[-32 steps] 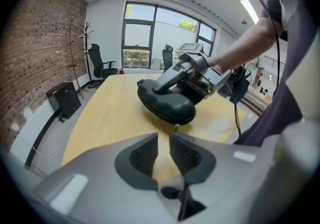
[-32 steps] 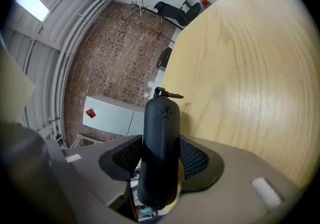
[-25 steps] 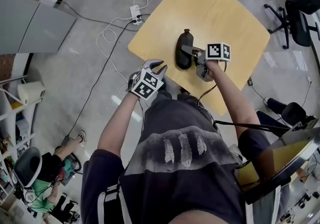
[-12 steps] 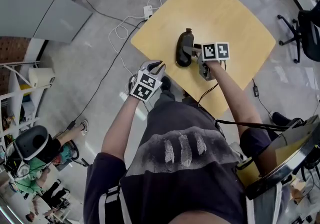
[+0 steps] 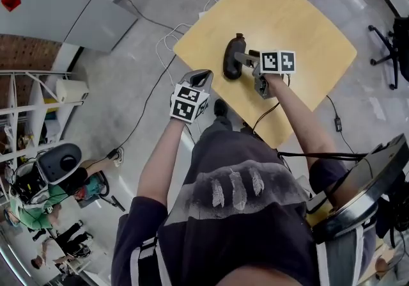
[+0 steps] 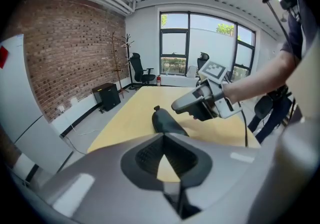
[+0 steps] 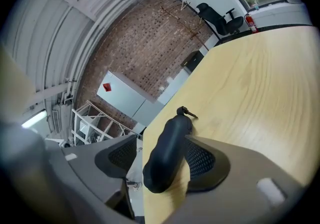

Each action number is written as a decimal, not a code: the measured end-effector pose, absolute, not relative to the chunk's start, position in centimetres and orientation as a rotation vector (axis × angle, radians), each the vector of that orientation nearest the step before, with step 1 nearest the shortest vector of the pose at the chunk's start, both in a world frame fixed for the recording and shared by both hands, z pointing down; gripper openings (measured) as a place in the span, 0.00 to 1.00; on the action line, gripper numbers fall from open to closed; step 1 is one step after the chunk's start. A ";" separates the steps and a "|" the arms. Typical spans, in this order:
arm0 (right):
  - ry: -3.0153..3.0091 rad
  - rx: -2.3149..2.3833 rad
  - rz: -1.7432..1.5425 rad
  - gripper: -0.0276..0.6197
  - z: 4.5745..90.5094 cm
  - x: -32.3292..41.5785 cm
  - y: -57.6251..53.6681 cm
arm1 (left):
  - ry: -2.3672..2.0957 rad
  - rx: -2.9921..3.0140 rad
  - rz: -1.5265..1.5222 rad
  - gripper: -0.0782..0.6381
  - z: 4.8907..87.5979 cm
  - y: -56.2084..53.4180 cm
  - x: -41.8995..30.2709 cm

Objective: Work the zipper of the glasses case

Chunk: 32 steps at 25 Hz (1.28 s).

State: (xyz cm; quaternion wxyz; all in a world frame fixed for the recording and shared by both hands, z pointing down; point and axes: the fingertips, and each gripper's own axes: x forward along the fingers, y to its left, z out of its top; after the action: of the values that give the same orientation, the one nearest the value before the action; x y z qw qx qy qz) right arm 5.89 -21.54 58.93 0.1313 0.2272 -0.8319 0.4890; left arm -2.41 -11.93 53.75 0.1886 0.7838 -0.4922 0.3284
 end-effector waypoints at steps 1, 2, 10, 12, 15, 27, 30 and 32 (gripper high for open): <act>-2.444 0.649 1.448 0.48 57.9 5.8 -21.5 | -1.398 2.200 0.934 0.11 53.3 -11.7 -2.6; -2.478 0.627 1.494 0.36 56.8 5.7 -21.5 | -1.418 2.185 0.935 0.11 53.0 -11.6 -2.9; -2.650 0.413 1.671 0.05 51.1 3.4 -22.0 | -1.548 2.052 0.799 0.11 51.7 -11.5 -5.7; -2.655 0.368 1.650 0.05 50.1 2.7 -21.2 | -1.563 2.050 0.766 0.11 50.6 -11.5 -5.8; -2.685 0.291 1.605 0.05 48.3 1.0 -20.0 | -1.581 2.052 0.689 0.11 49.2 -11.4 -6.1; -2.747 -0.057 1.367 0.05 42.5 -9.3 -10.0 | -1.730 2.056 0.242 0.11 43.3 -4.1 -14.3; -2.739 -0.065 1.383 0.05 41.3 -10.0 -8.2 | -1.741 2.061 0.184 0.11 42.3 -2.9 -15.0; -2.732 -0.041 1.359 0.05 40.8 -10.6 -7.1 | -1.725 2.078 0.172 0.11 41.6 -1.8 -15.4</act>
State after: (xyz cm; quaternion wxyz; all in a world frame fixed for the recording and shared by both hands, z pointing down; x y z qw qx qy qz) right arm -10.61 -7.06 40.76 0.0451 -0.0134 -0.8943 0.4449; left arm -15.41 -1.81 41.62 0.2159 0.7498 -0.6223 0.0622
